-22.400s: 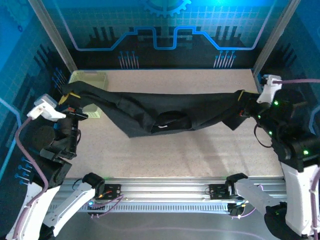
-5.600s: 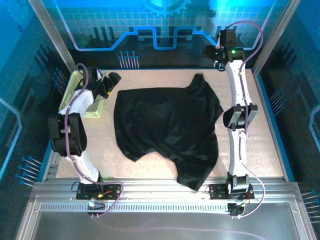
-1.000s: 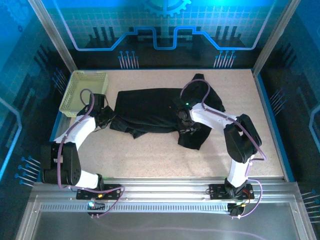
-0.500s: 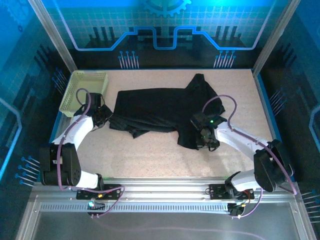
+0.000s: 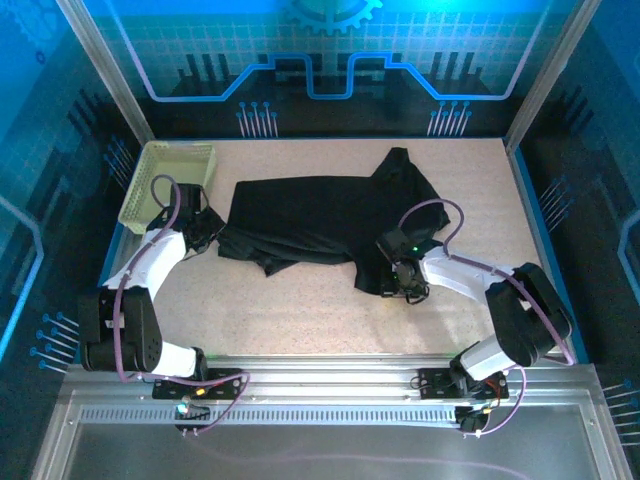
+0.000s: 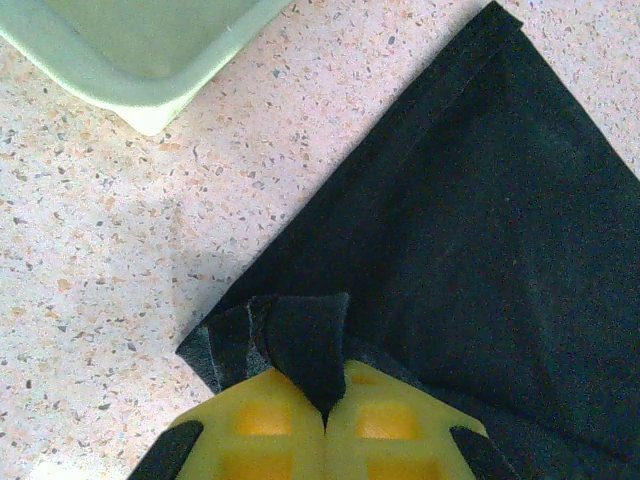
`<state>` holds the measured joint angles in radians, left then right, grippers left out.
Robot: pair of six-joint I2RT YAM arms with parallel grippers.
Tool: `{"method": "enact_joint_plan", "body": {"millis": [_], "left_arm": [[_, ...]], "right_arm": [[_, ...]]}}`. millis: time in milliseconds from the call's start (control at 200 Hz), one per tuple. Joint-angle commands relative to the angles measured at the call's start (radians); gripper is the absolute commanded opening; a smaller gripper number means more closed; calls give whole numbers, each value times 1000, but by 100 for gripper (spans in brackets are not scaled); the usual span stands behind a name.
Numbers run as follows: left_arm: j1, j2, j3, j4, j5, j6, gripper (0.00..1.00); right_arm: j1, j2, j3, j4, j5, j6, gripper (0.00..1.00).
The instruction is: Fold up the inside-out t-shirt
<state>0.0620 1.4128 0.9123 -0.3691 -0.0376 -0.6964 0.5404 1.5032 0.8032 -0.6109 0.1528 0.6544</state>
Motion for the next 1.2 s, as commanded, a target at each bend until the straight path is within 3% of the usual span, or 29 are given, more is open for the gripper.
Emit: {"method": "enact_joint_plan", "body": {"millis": [0,295,630,755,860,1015,1196], "left_arm": [[11,-21,22,-17,15,17,0],[10,-28,22,-24,9,24,0],[31,-52,60,-40,17,12,0],[45,-93,88,-37,32,8,0],[55,-144,104,-7,62,-1,0],[59,-224,144,35,122,-28,0],[70,-299,262,75,218,-57,0]], "right_arm": [[-1,39,59,22,38,4,44],[-2,129,70,21,69,14,40],[-5,-41,135,-227,305,39,0],[-26,-183,214,-391,456,40,0],[-89,-340,313,-463,499,-3,0],[-221,-516,493,-442,451,-111,0],[-352,-484,789,-446,348,-217,0]]}}
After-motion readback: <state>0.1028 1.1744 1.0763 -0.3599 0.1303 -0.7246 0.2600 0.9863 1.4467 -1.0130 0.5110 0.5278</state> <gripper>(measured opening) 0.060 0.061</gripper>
